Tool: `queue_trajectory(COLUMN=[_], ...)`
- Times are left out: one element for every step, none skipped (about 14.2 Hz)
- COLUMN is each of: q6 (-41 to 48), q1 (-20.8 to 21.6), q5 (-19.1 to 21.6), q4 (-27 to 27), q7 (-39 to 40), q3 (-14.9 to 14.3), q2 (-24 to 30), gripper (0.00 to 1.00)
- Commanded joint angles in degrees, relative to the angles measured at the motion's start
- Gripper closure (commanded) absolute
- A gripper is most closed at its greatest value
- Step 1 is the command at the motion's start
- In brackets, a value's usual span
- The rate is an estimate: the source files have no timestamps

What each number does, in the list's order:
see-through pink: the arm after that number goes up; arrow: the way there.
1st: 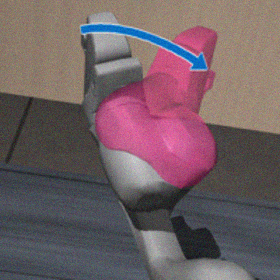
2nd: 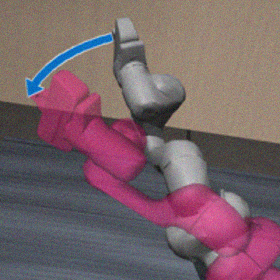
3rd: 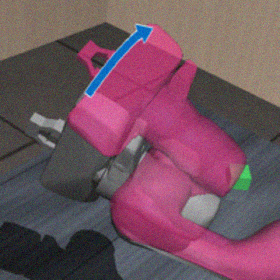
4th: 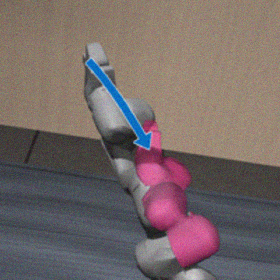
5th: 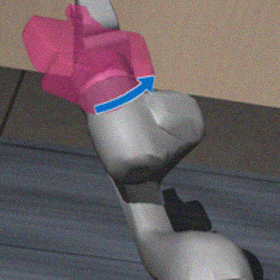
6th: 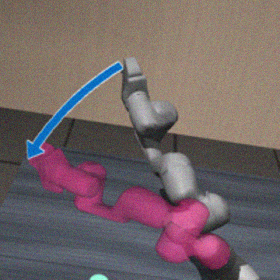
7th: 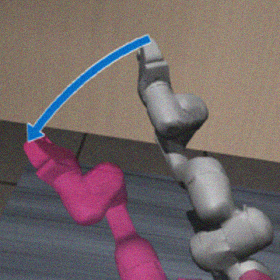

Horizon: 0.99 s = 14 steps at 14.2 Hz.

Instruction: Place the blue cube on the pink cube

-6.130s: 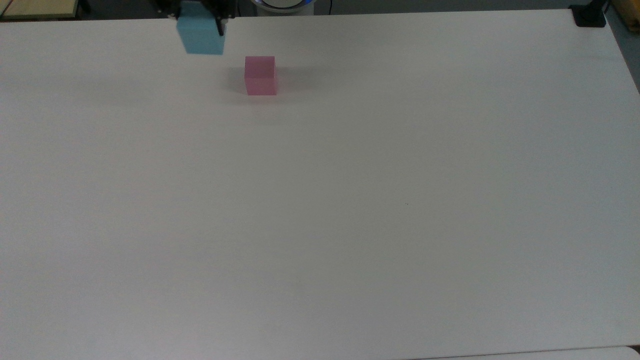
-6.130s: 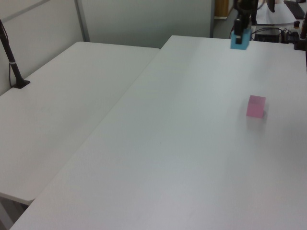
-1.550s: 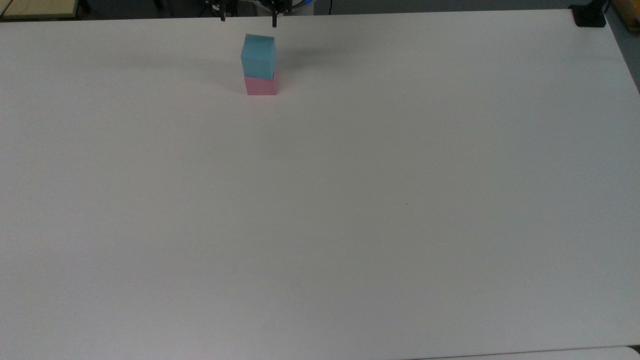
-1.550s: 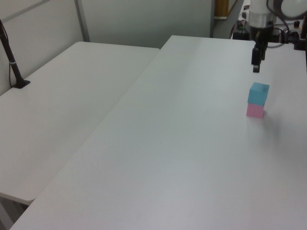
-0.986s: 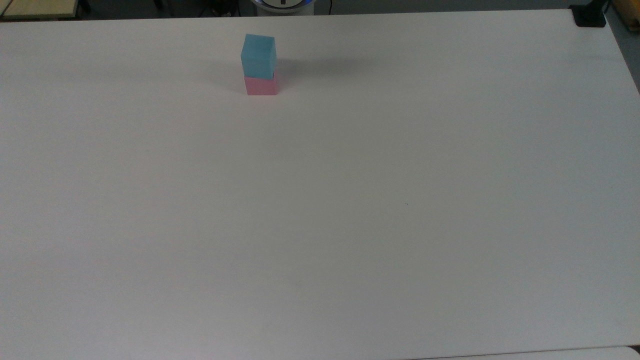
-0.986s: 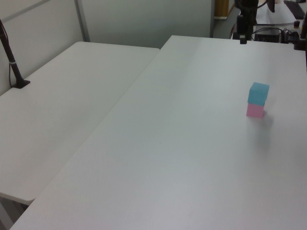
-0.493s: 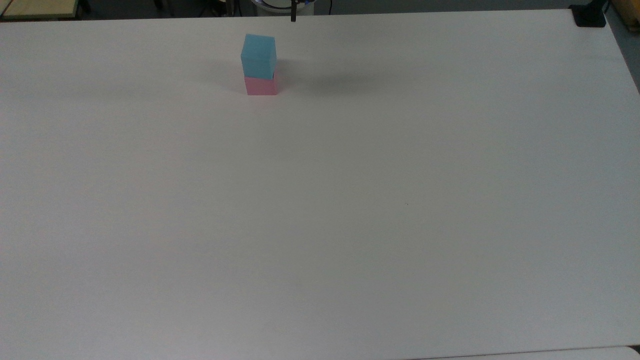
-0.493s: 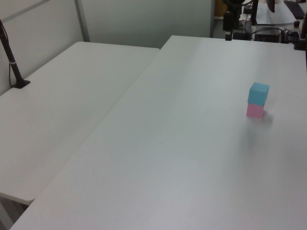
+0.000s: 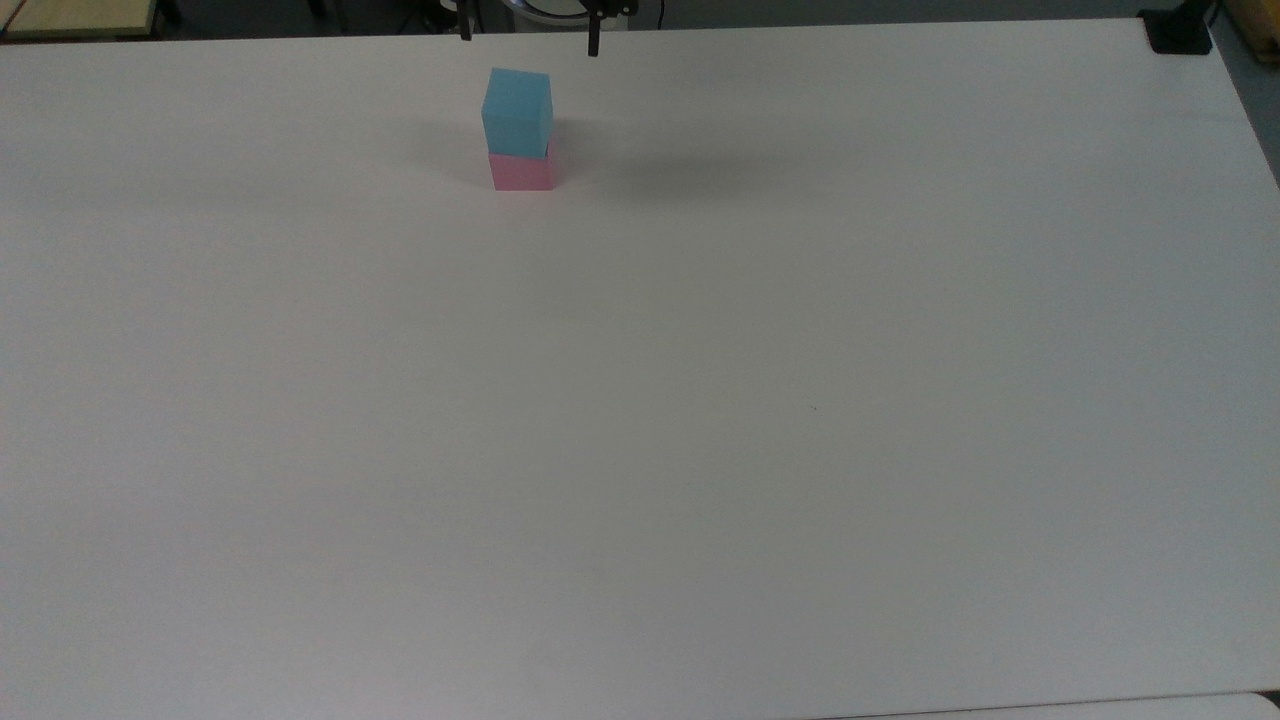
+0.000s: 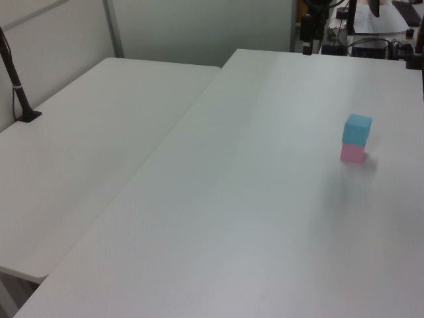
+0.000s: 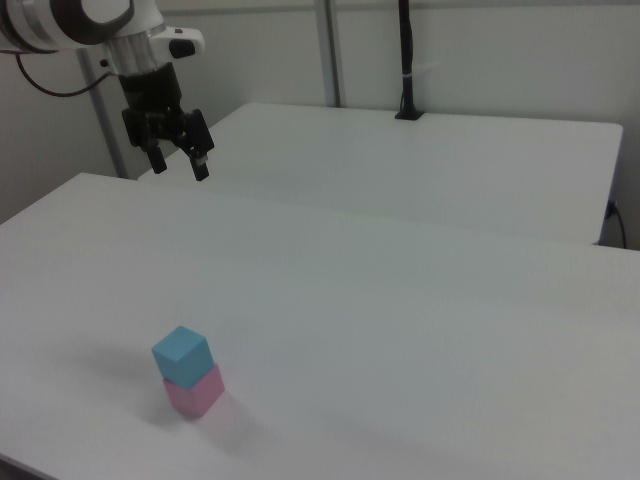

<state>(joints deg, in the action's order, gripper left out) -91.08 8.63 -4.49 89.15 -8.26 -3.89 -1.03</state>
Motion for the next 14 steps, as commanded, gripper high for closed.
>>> queue_trajectory(q6=[1.59, 2.91, 2.93, 2.93, 3.01, 3.01, 3.01, 3.01, 3.1, 3.28, 3.28, 3.28, 3.28, 3.28], q1=[0.25, 0.16, -0.01, -0.1, -0.1, -0.1, -0.1, -0.1, -0.1, -0.19, -0.37, -0.54, -0.54, -0.54], q5=[0.45, 0.45, 0.8, 0.89, 0.89, 0.89, 0.89, 0.89, 0.98, 0.98, 0.98, 0.98, 0.98, 0.98], q4=[-0.48, -0.65, -0.74, -0.82, -0.82, -0.82, -0.82, -0.82, -0.82, -0.91, -0.91, -0.91, -1.0, -0.91], q7=[-1.06, -0.97, -0.45, 0.43, 0.7, 0.7, 0.87, 0.88, 0.88, 0.88, 0.88, 0.88, 0.88, 0.79], q3=[-0.5, -0.77, -1.03, -1.12, -1.21, -1.21, -1.12, -1.21, -1.29, -1.38, -1.64, -1.65, -1.65, -1.65], q2=[0.41, 0.33, 0.41, 0.33, 0.33, 0.33, 0.24, 0.32, 0.33, 0.41, 0.41, 0.41, 0.41, 0.41], gripper=[0.0, 0.0, 0.0, 0.0, 0.0, 0.0, 0.0, 0.0, 0.0, 0.0, 0.0, 0.0, 0.0, 0.0])
